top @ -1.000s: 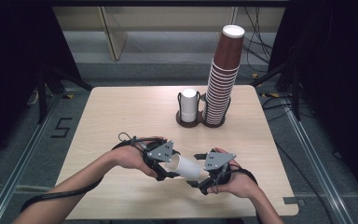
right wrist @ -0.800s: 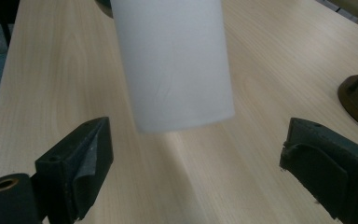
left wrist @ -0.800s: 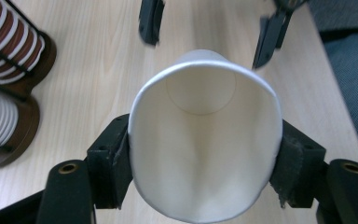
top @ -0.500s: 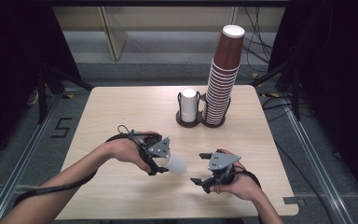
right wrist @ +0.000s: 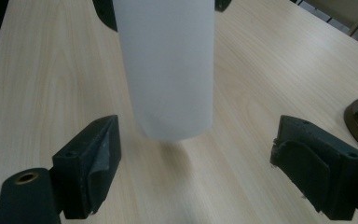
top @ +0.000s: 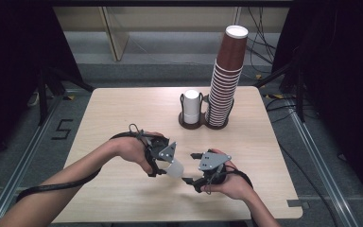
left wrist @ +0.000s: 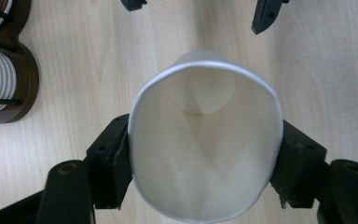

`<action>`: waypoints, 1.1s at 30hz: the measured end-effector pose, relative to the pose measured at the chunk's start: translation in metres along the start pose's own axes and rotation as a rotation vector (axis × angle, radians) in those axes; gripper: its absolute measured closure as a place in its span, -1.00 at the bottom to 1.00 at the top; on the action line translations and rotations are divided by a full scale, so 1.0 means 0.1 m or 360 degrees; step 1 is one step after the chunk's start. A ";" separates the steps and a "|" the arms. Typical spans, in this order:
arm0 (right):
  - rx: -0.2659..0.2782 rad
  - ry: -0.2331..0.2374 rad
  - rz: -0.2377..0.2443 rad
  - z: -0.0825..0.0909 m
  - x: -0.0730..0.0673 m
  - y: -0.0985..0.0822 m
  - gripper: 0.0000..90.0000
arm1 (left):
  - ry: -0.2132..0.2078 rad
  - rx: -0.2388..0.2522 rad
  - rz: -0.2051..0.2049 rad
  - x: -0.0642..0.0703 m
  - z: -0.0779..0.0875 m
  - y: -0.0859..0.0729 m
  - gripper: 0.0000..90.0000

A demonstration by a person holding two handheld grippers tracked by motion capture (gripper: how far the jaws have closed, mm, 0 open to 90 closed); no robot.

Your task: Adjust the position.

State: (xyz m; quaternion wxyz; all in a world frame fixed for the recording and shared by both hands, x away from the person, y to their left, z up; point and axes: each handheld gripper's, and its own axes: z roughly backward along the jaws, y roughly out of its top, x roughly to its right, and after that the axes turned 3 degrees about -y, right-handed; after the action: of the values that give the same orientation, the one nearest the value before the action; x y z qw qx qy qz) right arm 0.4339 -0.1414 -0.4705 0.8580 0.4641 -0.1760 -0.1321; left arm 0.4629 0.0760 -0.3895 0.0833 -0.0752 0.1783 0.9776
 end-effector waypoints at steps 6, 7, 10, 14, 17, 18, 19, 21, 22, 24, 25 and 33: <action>0.0028 0.0009 0.0008 -0.08 -0.01 0.06 -0.58 | -0.0012 -0.0068 -0.0053 -0.02 -0.02 0.03 -0.30; 0.0032 0.0018 -0.0003 -0.10 -0.02 0.07 -0.57 | -0.0016 -0.0031 -0.0018 0.00 -0.03 0.04 -0.30; 0.0030 0.0047 0.0029 -0.15 -0.04 0.10 -0.53 | -0.0023 -0.0035 -0.0036 0.00 -0.02 0.07 -0.30; 0.0016 0.0057 0.0037 -0.19 -0.06 0.11 -0.50 | -0.0023 -0.0053 -0.0067 0.00 -0.02 0.11 -0.30; 0.0019 0.0054 0.0073 -0.22 -0.06 0.12 -0.49 | -0.0028 -0.0040 -0.0064 0.01 -0.03 0.13 -0.30; 0.0014 0.0074 0.0045 -0.23 -0.07 0.12 -0.48 | -0.0026 -0.0042 -0.0075 0.01 -0.03 0.14 -0.30; 0.0011 0.0074 0.0047 -0.23 -0.07 0.12 -0.48 | -0.0021 -0.0035 -0.0085 0.01 -0.03 0.15 -0.30; -0.0013 0.0069 0.0018 -0.24 -0.09 0.13 -0.46 | -0.0011 -0.0023 -0.0114 0.00 -0.02 0.18 -0.29; 0.0008 0.0077 0.0048 -0.25 -0.08 0.13 -0.46 | -0.0018 -0.0017 -0.0107 0.01 -0.02 0.20 -0.29; -0.0010 0.0089 0.0044 -0.26 -0.09 0.13 -0.44 | -0.0030 -0.0004 -0.0095 0.02 -0.01 0.22 -0.29; -0.0013 0.0083 0.0047 -0.26 -0.10 0.14 -0.44 | -0.0028 -0.0004 -0.0104 0.02 -0.01 0.23 -0.29; 0.0002 0.0088 0.0095 -0.30 -0.11 0.14 -0.32 | -0.0028 -0.0003 -0.0140 0.05 -0.02 0.31 -0.29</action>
State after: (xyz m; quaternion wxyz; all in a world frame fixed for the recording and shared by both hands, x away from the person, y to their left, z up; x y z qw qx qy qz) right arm 0.4380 -0.1070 -0.4757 0.8658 0.4628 -0.1659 -0.0934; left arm 0.4528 0.0477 -0.3819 0.1276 -0.0744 0.1733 0.9737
